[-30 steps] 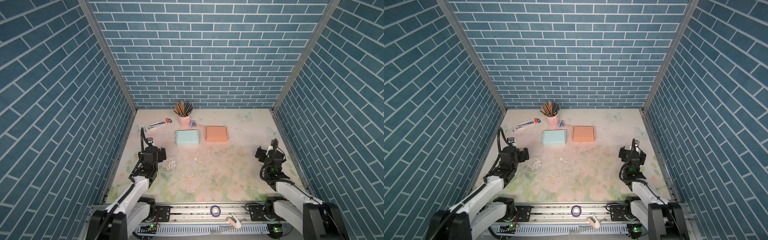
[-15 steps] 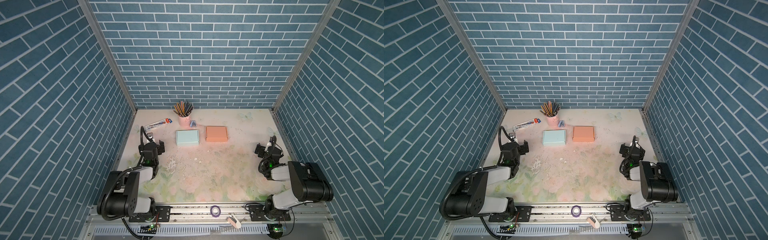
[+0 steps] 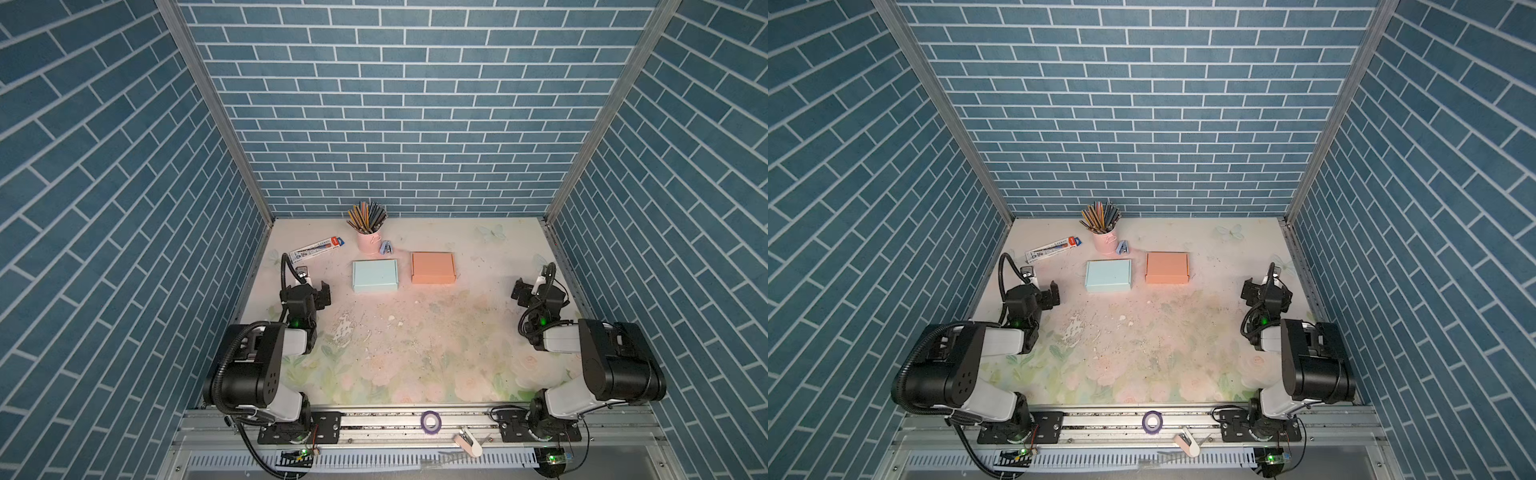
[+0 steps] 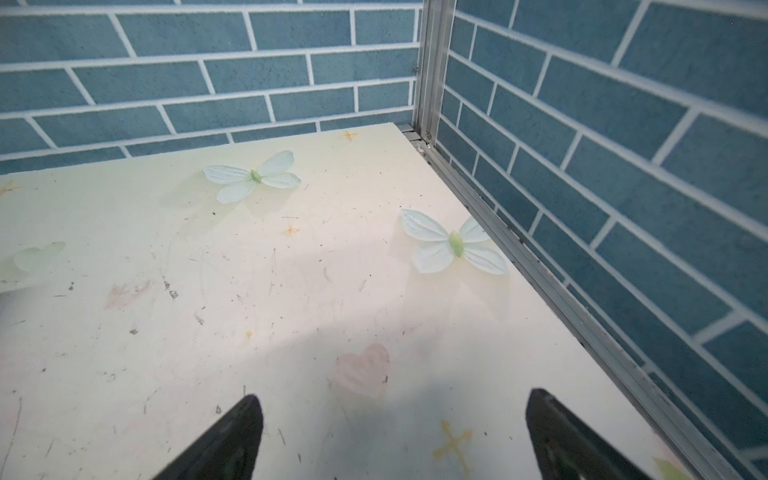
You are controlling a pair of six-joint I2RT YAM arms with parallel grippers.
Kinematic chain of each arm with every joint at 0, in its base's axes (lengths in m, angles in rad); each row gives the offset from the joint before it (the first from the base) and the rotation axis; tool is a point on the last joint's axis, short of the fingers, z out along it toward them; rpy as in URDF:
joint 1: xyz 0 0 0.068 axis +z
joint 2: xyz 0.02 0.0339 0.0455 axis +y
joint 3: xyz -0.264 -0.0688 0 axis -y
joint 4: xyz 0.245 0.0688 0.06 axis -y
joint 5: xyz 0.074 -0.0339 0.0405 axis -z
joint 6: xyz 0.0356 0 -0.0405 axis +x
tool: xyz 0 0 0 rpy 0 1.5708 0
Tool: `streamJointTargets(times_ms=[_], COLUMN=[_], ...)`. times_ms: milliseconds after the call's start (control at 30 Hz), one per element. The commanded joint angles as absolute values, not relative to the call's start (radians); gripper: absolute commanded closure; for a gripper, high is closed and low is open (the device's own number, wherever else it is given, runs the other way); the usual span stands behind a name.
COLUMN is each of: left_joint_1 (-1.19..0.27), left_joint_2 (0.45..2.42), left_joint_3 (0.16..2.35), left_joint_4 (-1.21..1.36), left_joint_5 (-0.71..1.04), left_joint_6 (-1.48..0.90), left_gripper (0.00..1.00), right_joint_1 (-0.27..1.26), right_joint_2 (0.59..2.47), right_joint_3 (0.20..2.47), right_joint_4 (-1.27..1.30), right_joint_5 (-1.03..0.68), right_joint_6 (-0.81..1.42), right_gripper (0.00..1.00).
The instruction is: Fold the paper box
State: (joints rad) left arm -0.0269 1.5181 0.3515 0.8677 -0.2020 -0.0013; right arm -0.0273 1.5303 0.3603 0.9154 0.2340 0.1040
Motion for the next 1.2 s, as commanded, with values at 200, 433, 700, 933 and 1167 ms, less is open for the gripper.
streamJointTargets(times_ms=[200,433,700,933,1167], left_joint_1=[-0.046,-0.046,-0.046,-0.046,-0.047], left_joint_2=[1.523,1.518,1.517,1.519,1.525], left_joint_3=[0.383,0.376,0.377,0.377,0.383], left_joint_4=[0.863,0.871,0.871,0.871,0.863], left_joint_5=[-0.211,-0.206,-0.207,-0.206,-0.207], left_joint_6=[0.029,0.032,0.033,0.032,0.033], left_gripper=[0.01,0.01,0.01,0.01,0.01], right_joint_1=[-0.024,-0.024,-0.028,-0.032,-0.032], right_joint_2=[1.538,1.528,1.554,1.536,1.542], right_joint_3=[0.369,0.293,0.198,0.29,0.359], right_joint_4=[0.905,1.044,1.249,1.055,0.927], right_joint_5=[0.231,0.224,0.206,0.22,0.224], right_joint_6=[0.104,0.101,0.1,0.11,0.109], right_gripper=[0.01,0.01,0.01,0.01,0.01])
